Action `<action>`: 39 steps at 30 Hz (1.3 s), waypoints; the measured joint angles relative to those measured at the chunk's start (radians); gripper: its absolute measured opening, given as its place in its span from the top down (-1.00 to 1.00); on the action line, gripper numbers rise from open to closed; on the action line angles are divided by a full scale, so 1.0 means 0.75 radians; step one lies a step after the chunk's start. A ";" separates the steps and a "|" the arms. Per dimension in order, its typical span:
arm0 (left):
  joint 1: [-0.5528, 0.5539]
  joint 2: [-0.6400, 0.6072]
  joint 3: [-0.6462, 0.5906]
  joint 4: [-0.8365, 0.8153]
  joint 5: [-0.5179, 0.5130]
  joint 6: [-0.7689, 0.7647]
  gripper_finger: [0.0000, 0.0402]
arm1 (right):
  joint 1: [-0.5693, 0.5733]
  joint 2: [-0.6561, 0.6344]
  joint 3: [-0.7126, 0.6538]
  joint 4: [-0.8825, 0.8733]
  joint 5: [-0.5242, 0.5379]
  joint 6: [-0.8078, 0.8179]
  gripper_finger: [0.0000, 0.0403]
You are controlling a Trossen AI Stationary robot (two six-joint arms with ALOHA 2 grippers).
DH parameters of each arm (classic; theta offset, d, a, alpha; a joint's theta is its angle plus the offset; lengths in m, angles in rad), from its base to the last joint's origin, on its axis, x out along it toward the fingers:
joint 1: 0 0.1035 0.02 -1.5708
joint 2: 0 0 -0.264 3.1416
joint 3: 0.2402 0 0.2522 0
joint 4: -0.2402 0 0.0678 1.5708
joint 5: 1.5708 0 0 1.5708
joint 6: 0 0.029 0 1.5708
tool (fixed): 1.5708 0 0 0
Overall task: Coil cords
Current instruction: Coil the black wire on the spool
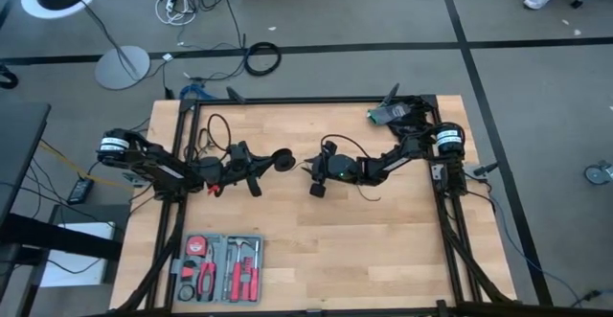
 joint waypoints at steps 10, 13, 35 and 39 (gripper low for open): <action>0.000 0.000 0.000 -0.005 0.002 0.002 1.00 | -0.001 0.000 0.000 -0.014 0.045 -0.015 0.60; 0.000 0.000 0.000 -0.013 0.002 0.002 1.00 | -0.001 0.000 0.000 -0.014 0.044 -0.010 0.63; 0.000 0.000 0.000 -0.016 0.040 -0.007 1.00 | 0.021 0.000 0.001 -0.022 0.039 -0.072 0.63; 0.000 0.000 0.000 0.012 0.047 -0.002 1.00 | 0.020 0.000 0.001 -0.022 0.040 -0.072 0.63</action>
